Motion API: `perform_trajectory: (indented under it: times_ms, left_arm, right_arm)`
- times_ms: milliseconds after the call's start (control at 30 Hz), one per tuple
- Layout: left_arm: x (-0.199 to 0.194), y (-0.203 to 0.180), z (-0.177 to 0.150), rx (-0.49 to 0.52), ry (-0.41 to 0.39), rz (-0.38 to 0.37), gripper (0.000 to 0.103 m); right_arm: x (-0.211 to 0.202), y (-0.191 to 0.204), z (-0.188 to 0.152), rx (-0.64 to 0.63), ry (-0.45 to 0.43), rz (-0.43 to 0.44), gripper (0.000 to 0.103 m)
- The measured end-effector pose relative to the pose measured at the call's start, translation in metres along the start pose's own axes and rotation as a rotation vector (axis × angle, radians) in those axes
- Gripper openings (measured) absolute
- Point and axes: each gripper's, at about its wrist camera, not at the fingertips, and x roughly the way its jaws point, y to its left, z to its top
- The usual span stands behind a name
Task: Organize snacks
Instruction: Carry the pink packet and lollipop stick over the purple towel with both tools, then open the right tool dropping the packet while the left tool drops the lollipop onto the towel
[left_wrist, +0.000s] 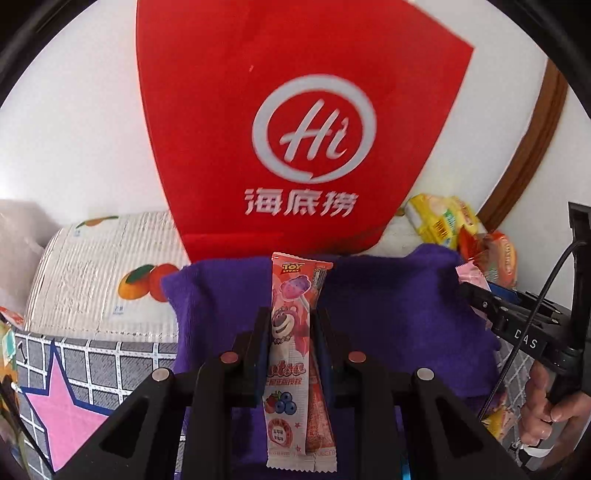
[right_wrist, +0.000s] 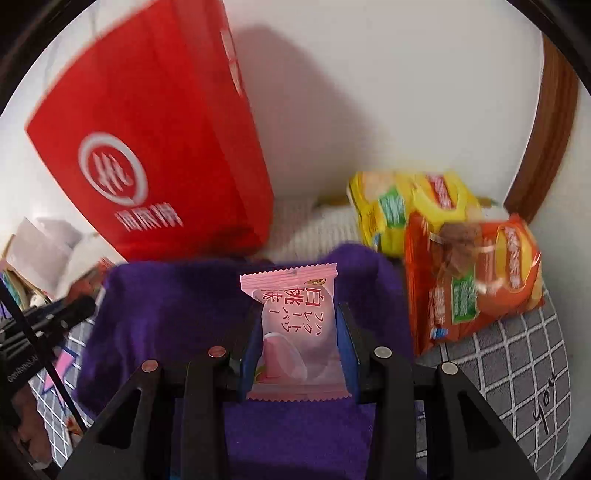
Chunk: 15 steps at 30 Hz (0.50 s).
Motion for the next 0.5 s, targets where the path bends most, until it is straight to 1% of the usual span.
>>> perform_trajectory:
  times_ms: [67,133,500]
  left_arm:
    - [0.005,0.000,-0.001,0.001,0.014,0.008,0.022]
    - [0.009,0.001,-0.002,-0.005,0.030,0.011,0.022]
    - [0.034,0.010,-0.009,-0.040,0.111,0.037,0.022]
  right_arm:
    - [0.011,-0.003,-0.002,-0.007,0.036,-0.024,0.038]
    - [0.018,-0.006,-0.003,0.006,0.062,-0.025,0.038]
    - [0.044,-0.007,-0.010,-0.003,0.132,-0.032,0.039]
